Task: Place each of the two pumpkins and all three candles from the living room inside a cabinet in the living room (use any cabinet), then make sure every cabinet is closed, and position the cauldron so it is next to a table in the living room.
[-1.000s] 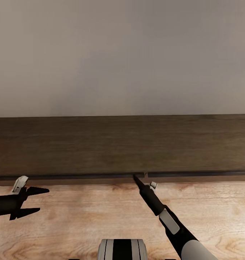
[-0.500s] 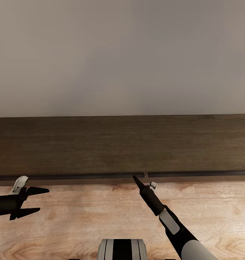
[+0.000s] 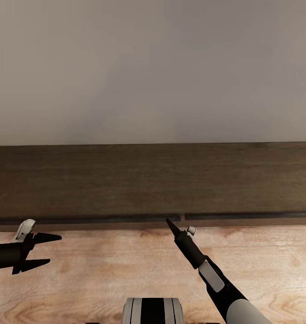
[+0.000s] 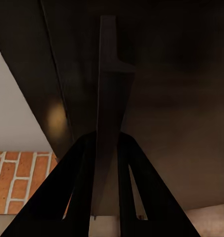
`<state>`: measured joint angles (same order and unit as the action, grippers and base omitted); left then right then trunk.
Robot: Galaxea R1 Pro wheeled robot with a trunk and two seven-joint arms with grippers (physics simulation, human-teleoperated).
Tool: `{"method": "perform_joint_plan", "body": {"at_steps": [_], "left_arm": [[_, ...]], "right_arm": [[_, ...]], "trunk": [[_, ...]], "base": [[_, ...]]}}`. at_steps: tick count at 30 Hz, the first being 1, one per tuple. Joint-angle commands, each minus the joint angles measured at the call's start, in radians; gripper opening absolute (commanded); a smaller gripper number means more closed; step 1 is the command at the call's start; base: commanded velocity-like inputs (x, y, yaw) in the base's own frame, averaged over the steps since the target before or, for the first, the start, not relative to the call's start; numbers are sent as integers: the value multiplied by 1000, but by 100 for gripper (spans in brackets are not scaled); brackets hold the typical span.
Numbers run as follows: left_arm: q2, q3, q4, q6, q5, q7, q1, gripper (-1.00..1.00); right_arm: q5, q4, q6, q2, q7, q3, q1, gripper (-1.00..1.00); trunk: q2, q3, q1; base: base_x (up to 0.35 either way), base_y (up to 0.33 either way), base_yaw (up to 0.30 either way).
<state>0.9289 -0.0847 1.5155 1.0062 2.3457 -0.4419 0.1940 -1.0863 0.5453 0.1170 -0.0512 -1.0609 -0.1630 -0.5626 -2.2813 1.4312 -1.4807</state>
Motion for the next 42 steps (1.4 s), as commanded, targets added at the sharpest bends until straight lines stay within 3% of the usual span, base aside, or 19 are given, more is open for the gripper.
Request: {"method": "perform_joint_plan", "body": {"at_steps": [1,27,42], "left_arm": [[1,-1,0,0,11,-9,1,100],[1,-1,-1,-1,11,-9,1,100],[1,-1,0,0,11,-9,1,100]], "right_arm": [[-15,-1,15,1,-8,-3,0,-100],[-15,-1,24,1,-10,-3,0,-100],[-15,0,26,1,-10,-3,0,-100]], "trunk": [[0,1,0],[0,1,0],[0,1,0]], "base": [[-102,0,0],[-68,0,0],[-178,0,0]]}}
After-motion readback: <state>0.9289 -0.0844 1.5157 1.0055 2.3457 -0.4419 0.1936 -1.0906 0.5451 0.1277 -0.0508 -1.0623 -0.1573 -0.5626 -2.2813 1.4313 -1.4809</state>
